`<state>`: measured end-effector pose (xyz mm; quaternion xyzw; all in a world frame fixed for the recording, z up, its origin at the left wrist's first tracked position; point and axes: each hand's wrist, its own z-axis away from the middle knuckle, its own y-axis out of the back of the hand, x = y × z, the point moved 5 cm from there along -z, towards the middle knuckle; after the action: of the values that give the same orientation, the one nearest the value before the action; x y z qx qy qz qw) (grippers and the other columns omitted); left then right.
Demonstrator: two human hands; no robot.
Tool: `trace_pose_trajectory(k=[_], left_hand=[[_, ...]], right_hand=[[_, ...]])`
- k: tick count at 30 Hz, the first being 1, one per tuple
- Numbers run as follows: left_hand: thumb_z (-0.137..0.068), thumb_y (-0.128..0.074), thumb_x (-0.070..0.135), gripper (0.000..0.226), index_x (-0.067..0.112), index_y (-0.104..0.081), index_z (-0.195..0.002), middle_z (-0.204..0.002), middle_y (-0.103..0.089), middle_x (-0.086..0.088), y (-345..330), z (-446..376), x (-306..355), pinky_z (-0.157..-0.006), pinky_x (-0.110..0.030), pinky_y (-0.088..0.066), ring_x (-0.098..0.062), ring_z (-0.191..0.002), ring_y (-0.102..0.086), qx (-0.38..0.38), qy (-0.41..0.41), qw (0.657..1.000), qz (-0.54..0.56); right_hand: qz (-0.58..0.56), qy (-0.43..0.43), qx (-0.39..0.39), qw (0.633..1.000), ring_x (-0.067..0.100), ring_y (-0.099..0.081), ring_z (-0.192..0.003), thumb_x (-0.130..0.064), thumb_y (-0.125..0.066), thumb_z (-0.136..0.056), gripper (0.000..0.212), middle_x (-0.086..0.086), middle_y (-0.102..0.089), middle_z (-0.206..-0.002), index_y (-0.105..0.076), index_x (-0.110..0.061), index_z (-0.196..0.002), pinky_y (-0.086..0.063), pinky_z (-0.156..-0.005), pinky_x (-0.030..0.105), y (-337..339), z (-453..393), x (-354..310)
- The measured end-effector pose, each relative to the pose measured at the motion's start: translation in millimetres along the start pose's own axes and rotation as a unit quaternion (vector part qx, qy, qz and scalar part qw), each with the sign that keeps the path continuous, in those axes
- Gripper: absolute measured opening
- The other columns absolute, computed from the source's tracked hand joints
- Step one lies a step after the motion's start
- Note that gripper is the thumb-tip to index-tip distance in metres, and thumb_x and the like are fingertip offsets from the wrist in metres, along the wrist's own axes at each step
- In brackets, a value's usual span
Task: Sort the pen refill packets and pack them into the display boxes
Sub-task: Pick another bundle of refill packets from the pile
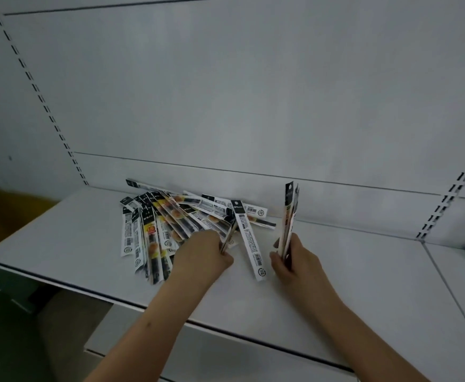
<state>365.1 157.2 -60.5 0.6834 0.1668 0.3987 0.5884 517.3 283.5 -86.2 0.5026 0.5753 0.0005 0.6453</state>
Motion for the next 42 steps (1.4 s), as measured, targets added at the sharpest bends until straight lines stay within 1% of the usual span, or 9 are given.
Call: trace_pose_trajectory(k=[4, 6, 15, 21, 25, 28, 34, 38, 42], left_hand=[[-0.088, -0.059, 0.027, 0.010, 0.019, -0.055, -0.090, -0.086, -0.057, 0.001, 24, -7, 4, -0.063, -0.033, -0.047, -0.020, -0.076, -0.058, 0.111, -0.031, 0.993, 0.007], [-0.091, -0.057, 0.028, 0.010, 0.021, -0.051, -0.090, -0.080, -0.061, 0.002, 30, -9, 8, -0.061, -0.034, -0.047, -0.021, -0.071, -0.060, 0.129, -0.042, 0.986, 0.099], [-0.100, -0.054, 0.023, 0.008, 0.025, -0.057, -0.107, -0.081, -0.068, 0.008, 0, 0, 61, -0.054, -0.020, -0.048, -0.009, -0.060, -0.063, -0.030, -0.171, 0.901, 0.397], [-0.089, -0.062, 0.007, 0.031, 0.025, -0.060, -0.114, -0.096, -0.067, 0.004, -10, 4, 68, -0.064, -0.028, -0.050, -0.015, -0.074, -0.060, -0.159, -0.182, 0.861, 0.447], [-0.086, -0.074, 0.022, 0.044, 0.034, -0.056, -0.125, -0.104, -0.070, 0.015, 0, 3, 74, -0.073, -0.033, -0.053, -0.014, -0.074, -0.062, -0.149, -0.214, 0.885, 0.386], [-0.082, -0.078, 0.023, 0.051, 0.033, -0.057, -0.127, -0.110, -0.073, 0.005, 9, 0, 79, -0.092, -0.035, -0.055, -0.015, -0.099, -0.071, -0.123, -0.201, 0.859, 0.454], [-0.080, -0.080, 0.024, 0.043, 0.028, -0.063, -0.120, -0.102, -0.075, 0.005, 12, -1, 86, -0.086, -0.021, -0.054, -0.008, -0.096, -0.071, -0.123, -0.212, 0.877, 0.413], [-0.088, -0.072, 0.024, 0.010, 0.023, -0.072, -0.098, -0.094, -0.074, 0.005, 18, -2, 89, -0.077, -0.013, -0.050, -0.005, -0.089, -0.068, -0.085, -0.199, 0.887, 0.407], [-0.087, -0.074, 0.022, 0.010, 0.020, -0.070, -0.096, -0.081, -0.072, 0.006, 23, 2, 97, -0.059, -0.014, -0.046, -0.004, -0.059, -0.058, -0.118, -0.206, 0.878, 0.416]], right_hand=[[-0.038, -0.008, 0.013, 0.999, 0.011, -0.060, -0.069, -0.028, -0.057, -0.094, 0.009, -0.001, -0.065, -0.076, -0.052, -0.021, -0.091, -0.043, -0.063, 0.016, 3, -2, 4], [-0.043, -0.003, 0.018, 0.999, 0.009, -0.060, -0.067, -0.031, -0.057, -0.094, 0.011, -0.003, -0.065, -0.074, -0.054, -0.021, -0.092, -0.042, -0.061, 0.014, 4, -2, 4], [-0.040, 0.051, -0.037, 0.997, -0.005, -0.056, -0.068, -0.043, -0.063, -0.089, 0.017, -0.014, -0.060, -0.078, -0.051, -0.036, -0.098, -0.040, -0.062, 0.011, -4, -2, -5], [-0.018, 0.068, -0.008, 0.997, -0.002, -0.055, -0.081, -0.038, -0.062, -0.089, 0.018, -0.012, -0.054, -0.092, -0.056, -0.031, -0.104, -0.039, -0.069, 0.014, -4, -5, 6], [0.017, 0.084, -0.012, 0.996, -0.003, -0.051, -0.077, -0.030, -0.061, -0.090, 0.010, -0.011, -0.051, -0.090, -0.053, -0.027, -0.096, -0.035, -0.065, 0.013, -4, -6, 7], [0.036, 0.061, -0.028, 0.997, 0.003, -0.054, -0.087, -0.042, -0.063, -0.087, 0.033, -0.009, -0.058, -0.104, -0.053, -0.025, -0.114, -0.037, -0.068, 0.011, -5, -6, 6], [0.028, 0.047, 0.004, 0.999, -0.002, -0.056, -0.099, -0.056, -0.066, -0.076, 0.071, -0.024, -0.056, -0.117, -0.037, -0.042, -0.140, -0.044, -0.080, 0.014, 2, -5, 4], [0.034, 0.047, 0.021, 0.998, 0.005, -0.047, -0.060, -0.042, -0.067, -0.084, 0.023, -0.011, -0.054, -0.071, -0.053, -0.025, -0.088, -0.036, -0.057, 0.015, 5, -6, 2], [0.003, 0.062, 0.004, 0.998, 0.006, -0.049, -0.057, -0.025, -0.061, -0.088, 0.021, -0.008, -0.051, -0.061, -0.049, -0.035, -0.075, -0.035, -0.053, 0.015, 13, -3, -2]])
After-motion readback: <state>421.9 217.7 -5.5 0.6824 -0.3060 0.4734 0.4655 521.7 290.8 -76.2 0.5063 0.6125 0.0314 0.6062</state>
